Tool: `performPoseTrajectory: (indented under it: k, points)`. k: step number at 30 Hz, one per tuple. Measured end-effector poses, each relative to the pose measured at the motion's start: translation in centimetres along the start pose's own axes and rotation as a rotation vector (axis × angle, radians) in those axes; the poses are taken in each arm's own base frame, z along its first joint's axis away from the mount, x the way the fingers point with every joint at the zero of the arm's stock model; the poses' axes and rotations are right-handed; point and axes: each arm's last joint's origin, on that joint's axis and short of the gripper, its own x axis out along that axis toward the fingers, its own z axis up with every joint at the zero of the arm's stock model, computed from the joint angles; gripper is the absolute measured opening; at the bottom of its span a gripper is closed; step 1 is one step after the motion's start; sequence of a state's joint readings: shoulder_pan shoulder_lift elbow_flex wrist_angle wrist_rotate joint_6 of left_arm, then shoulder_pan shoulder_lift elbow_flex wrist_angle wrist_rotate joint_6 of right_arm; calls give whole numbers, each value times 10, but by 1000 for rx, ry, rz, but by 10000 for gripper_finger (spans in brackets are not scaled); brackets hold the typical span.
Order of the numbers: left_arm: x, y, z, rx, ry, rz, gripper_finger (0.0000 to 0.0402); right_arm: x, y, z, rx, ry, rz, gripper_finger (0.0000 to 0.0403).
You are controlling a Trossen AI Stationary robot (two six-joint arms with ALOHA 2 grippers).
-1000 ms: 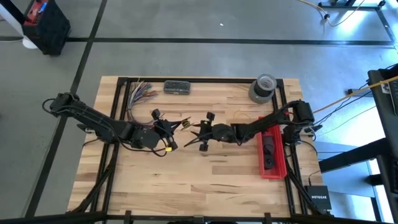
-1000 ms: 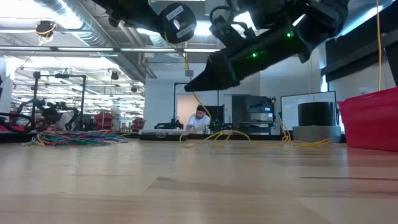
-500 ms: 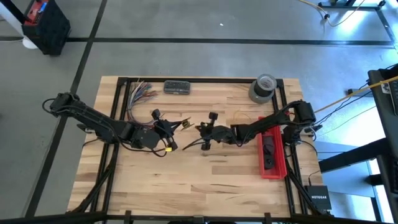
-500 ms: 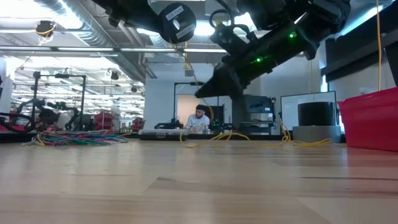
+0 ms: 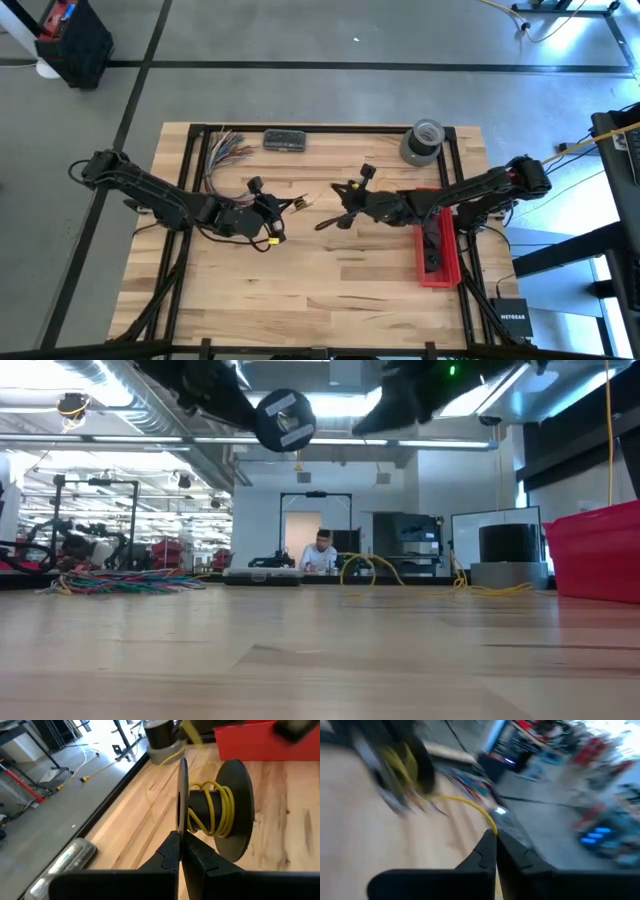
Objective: Coil cords
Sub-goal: Coil the yellow wire onto the black spool
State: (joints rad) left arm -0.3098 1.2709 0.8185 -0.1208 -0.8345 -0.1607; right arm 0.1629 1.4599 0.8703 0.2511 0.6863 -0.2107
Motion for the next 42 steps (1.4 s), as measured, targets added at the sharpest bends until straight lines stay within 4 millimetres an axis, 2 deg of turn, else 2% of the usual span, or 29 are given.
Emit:
performPoseTrajectory:
  k: [8,15,25,32,37,42]
  points:
    - [27,5,-5,-67,33,74,0,8,3,-1,321,-12,249,3]
    - [45,5,-11,-82,55,113,0,13,2,2,428,-53,329,3]
    - [56,-3,-7,-94,-9,59,0,31,19,-4,465,-131,347,4]
    - [58,-5,-2,-162,-61,39,0,47,31,1,455,-131,374,5]
    - [57,-5,0,-206,-75,35,0,57,42,-13,409,-36,383,5]
    - [49,-4,4,-212,-86,20,0,56,42,-22,338,66,343,5]
